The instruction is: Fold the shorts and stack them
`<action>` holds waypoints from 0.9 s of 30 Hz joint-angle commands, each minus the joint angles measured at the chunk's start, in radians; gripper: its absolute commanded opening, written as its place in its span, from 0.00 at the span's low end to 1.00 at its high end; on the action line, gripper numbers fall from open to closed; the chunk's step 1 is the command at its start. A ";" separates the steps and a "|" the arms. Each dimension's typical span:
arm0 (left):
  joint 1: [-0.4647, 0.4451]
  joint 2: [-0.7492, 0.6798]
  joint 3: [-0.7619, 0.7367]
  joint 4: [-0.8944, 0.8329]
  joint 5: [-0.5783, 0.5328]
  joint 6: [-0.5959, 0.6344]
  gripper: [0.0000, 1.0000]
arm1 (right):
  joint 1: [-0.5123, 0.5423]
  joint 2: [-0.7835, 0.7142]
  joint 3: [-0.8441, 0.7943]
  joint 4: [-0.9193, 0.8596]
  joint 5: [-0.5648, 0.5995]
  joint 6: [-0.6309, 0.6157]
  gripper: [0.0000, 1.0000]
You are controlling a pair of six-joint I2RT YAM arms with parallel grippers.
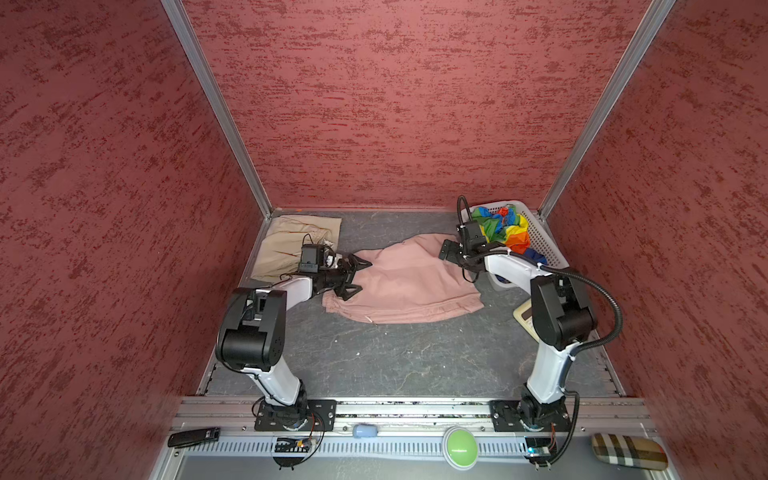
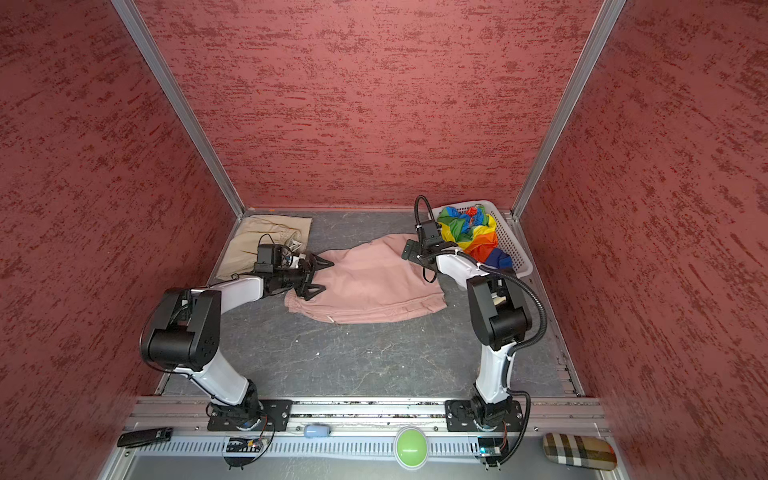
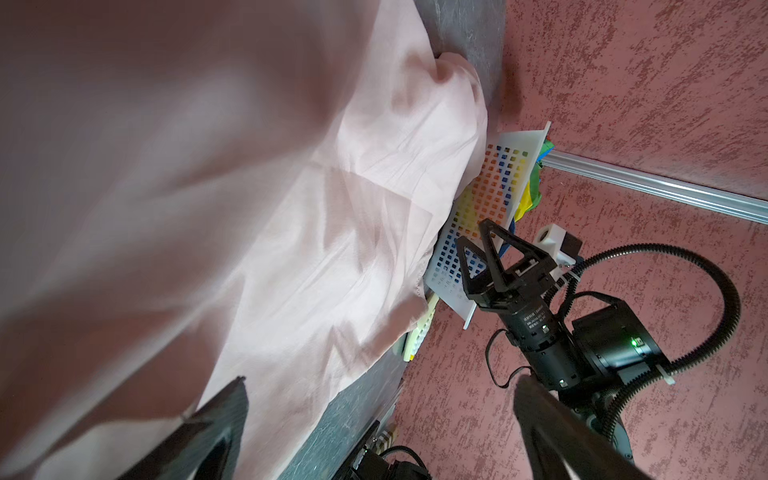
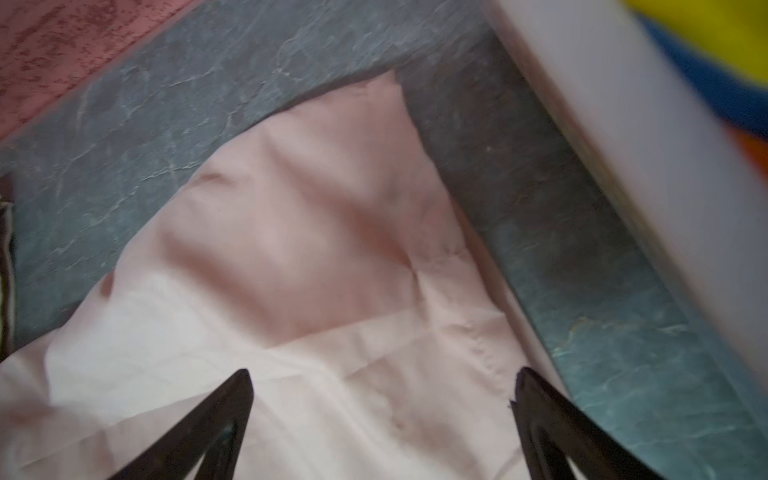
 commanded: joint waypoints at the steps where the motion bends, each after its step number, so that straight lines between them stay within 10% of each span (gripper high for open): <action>1: -0.005 0.007 -0.013 0.027 0.007 0.002 0.99 | -0.065 0.004 0.067 -0.070 0.072 -0.065 0.99; 10: -0.002 0.032 -0.007 0.040 0.012 0.003 0.99 | -0.041 -0.113 0.058 -0.108 0.025 -0.071 0.99; 27: 0.054 0.009 -0.006 -0.048 0.031 0.074 0.99 | 0.108 -0.659 -0.702 0.194 -0.046 0.492 0.90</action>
